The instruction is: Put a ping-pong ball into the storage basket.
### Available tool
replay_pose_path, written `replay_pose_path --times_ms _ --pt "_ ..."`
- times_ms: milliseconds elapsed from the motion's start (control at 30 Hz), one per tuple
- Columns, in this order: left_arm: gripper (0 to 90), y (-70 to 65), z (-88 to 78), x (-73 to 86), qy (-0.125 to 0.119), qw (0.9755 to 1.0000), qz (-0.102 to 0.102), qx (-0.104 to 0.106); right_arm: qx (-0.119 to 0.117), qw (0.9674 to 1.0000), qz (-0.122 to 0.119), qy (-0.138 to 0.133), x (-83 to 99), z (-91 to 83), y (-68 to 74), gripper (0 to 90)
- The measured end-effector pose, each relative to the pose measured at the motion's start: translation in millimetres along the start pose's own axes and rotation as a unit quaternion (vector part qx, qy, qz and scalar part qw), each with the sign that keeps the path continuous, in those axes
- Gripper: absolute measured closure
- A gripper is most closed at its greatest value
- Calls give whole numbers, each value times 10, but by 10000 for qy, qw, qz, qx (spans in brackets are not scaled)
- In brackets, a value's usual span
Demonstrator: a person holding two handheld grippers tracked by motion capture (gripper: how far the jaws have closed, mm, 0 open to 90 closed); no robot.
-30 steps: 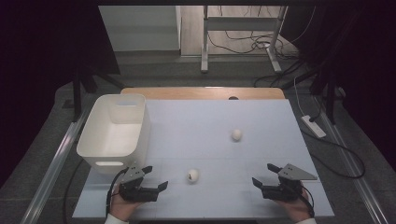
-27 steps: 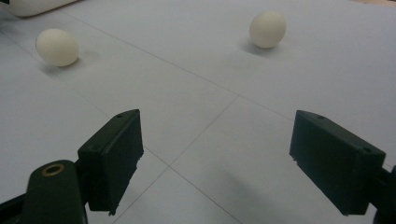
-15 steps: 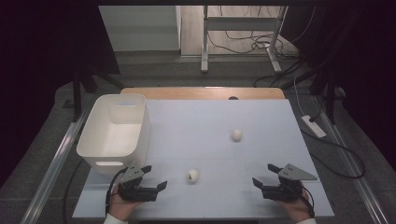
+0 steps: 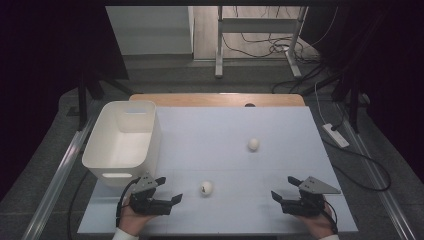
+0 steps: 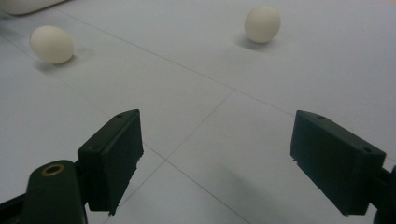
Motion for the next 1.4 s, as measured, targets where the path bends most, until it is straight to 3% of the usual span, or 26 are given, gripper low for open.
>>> replay_pose_path --times_ms 333,700,933,1133,1300,1400 --pt "127 -1 -76 -102 -108 9998 -54 -135 -31 10000 -11 36 20 16 -16 172" --pt "125 -74 -154 -357 -90 9996 157 -204 -69 10000 -9 25 17 13 -11 173" --pt "120 -203 -49 -429 88 9995 273 -121 -74 10000 -6 28 26 12 -15 172" --pt "114 -249 -18 -566 20 9996 281 37 -58 10000 27 41 32 21 -36 172" --pt "112 -251 0 -636 85 9996 258 21 -53 10000 10 32 31 16 -31 173" --pt "111 -281 19 -708 146 9992 368 -30 -63 10000 19 28 28 18 -29 172"
Point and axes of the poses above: each handheld gripper's, and its own axes: z roughly forward along the jaws, x roughly out of its underside, y roughly to its left, the point moved 9 cm from there along z, roughly forward along the jaws, and after that the axes turned 5 degrees about x, right-handed, at the moved point
